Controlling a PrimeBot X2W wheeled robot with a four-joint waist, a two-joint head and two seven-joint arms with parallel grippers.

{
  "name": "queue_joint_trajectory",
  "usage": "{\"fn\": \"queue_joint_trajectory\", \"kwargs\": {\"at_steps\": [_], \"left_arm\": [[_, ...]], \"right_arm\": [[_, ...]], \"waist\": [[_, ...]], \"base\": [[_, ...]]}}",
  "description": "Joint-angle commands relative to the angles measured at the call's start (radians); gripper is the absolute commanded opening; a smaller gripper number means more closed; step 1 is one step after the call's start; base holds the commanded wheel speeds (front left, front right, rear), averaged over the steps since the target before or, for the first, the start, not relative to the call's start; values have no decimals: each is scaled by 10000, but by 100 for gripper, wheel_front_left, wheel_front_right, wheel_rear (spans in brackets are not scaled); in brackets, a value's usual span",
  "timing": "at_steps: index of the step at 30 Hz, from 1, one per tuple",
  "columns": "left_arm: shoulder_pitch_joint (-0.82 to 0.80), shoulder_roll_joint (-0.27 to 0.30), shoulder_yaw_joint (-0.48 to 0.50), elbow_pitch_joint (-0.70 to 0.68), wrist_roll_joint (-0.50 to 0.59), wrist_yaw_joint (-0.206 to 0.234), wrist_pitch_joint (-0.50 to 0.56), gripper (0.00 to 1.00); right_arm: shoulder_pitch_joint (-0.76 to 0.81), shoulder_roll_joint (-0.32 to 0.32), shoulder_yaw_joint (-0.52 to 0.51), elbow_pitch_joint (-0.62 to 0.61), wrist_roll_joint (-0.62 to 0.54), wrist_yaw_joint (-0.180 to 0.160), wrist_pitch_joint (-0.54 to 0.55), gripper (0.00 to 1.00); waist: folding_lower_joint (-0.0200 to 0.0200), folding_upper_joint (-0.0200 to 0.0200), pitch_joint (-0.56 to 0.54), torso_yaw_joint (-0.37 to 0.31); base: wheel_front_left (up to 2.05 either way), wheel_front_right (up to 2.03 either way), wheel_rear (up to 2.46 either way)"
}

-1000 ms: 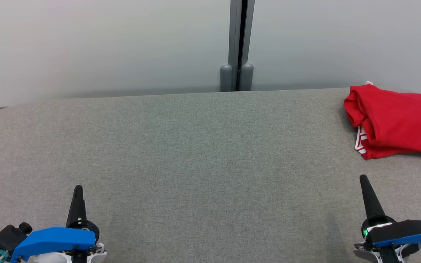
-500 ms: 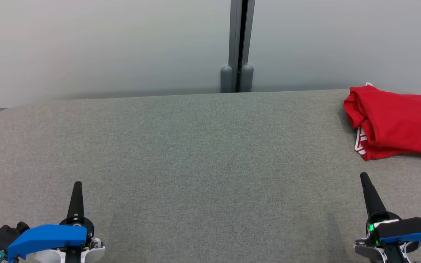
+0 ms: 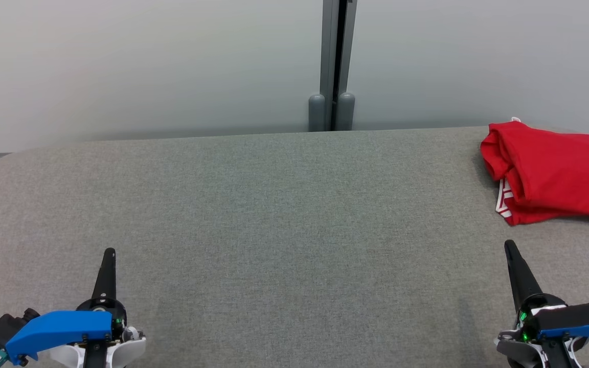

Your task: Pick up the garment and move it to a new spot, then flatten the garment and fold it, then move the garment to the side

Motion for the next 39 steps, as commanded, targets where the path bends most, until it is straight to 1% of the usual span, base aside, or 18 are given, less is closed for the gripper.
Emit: {"fn": "queue_joint_trajectory", "kwargs": {"at_steps": [1,10,13,32,39], "left_arm": [[-171,-13,83,-82,-230,-85,79,0],[-230,-22,139,-82,-883,-130,246,0],[-261,-30,170,-82,-1283,-177,342,0],[-339,-62,270,-73,-2571,-295,659,0],[-336,-61,267,-71,-2533,-271,661,0]], "right_arm": [[-202,-38,-30,-11,244,3,59,0],[-221,-39,-66,45,883,3,191,0],[-263,-39,-88,74,1262,3,269,0],[-360,-40,-155,192,2519,4,509,0],[-360,-40,-151,186,2479,4,505,0]], "waist": [[0,1,-5,1],[0,1,-34,4],[0,1,-52,6],[0,1,-117,13],[0,1,-117,14]], "base": [[0,0,0],[0,0,0],[0,0,0],[0,0,0],[0,0,0]]}}
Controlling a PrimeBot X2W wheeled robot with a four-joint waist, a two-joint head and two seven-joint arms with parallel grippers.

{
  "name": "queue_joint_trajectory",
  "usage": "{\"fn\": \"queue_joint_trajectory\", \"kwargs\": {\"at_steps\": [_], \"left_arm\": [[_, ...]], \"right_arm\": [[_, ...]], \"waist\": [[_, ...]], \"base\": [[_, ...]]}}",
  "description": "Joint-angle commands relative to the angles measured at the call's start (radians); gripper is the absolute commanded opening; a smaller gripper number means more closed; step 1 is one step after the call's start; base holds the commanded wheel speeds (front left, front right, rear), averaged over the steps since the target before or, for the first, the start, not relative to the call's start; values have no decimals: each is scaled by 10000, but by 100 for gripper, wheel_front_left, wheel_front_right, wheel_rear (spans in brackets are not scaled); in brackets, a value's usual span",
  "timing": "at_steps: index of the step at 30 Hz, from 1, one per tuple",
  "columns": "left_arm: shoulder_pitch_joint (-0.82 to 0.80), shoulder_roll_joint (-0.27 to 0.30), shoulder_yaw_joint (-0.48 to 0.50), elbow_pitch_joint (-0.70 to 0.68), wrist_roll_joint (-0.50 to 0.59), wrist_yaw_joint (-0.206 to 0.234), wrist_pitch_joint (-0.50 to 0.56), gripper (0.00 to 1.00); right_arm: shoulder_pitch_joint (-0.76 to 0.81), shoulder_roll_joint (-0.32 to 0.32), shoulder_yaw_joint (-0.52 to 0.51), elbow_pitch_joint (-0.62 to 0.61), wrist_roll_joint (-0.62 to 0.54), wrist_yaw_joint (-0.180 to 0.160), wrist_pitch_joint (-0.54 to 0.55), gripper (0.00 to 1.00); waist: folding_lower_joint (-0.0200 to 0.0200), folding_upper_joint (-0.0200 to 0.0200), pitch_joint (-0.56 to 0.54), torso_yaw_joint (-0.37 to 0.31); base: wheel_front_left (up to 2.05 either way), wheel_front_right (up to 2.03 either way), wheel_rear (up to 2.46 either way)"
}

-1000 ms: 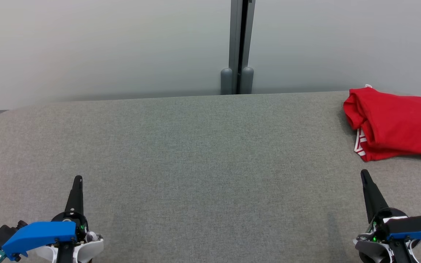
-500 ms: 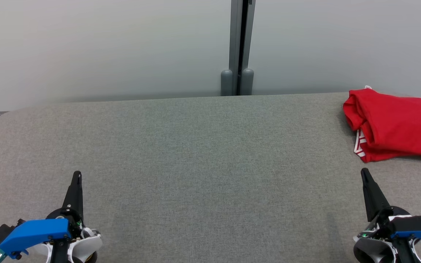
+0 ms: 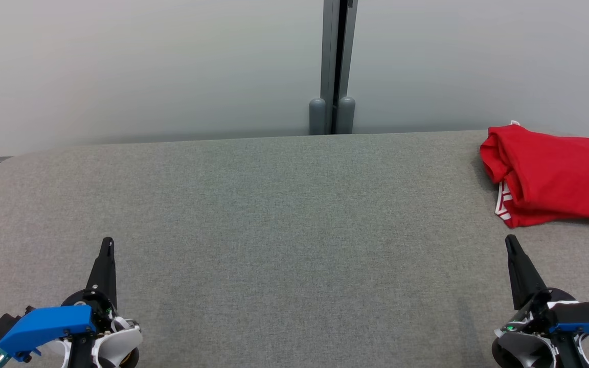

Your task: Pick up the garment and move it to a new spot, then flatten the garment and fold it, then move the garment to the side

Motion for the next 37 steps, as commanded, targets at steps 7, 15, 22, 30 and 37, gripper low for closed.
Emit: {"fn": "queue_joint_trajectory", "kwargs": {"at_steps": [7,15,22,30,37], "left_arm": [[-99,-22,20,-37,-20,-45,53,0],[-99,-22,20,-38,-20,-45,50,0],[-98,-22,19,-38,-21,-45,50,0],[-98,-22,18,-37,-21,-45,49,0],[-98,-22,18,-38,-21,-45,49,0]], "right_arm": [[-145,-40,-33,15,23,4,23,0],[-144,-40,-32,15,24,4,21,0],[-144,-40,-32,15,24,4,20,0],[-144,-40,-31,15,25,4,20,0],[-144,-40,-31,15,25,4,21,0]], "waist": [[-1,-1,0,0],[-1,-1,0,0],[-1,-1,0,0],[-1,-1,0,0],[-1,-1,0,0]], "base": [[0,0,0],[0,0,0],[0,0,0],[0,0,0],[0,0,0]]}}
